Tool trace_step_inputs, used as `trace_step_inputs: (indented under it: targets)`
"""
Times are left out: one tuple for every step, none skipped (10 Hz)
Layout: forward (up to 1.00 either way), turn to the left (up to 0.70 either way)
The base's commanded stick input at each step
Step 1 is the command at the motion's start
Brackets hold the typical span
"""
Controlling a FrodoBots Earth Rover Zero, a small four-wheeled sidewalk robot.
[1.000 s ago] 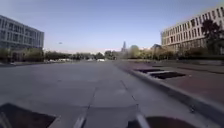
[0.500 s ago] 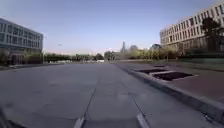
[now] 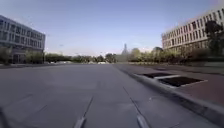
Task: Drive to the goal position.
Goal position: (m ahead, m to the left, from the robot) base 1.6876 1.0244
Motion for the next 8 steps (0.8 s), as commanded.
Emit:
trace_step_inputs:
  targets:
    - [0.6,0.0]
    - [0.6,0.0]
    - [0.6,0.0]
    - [0.6,0.03]
    - [0.6,0.11]
    - [0.6,0.15]
    - [0.6,0.03]
    - [0.6,0.0]
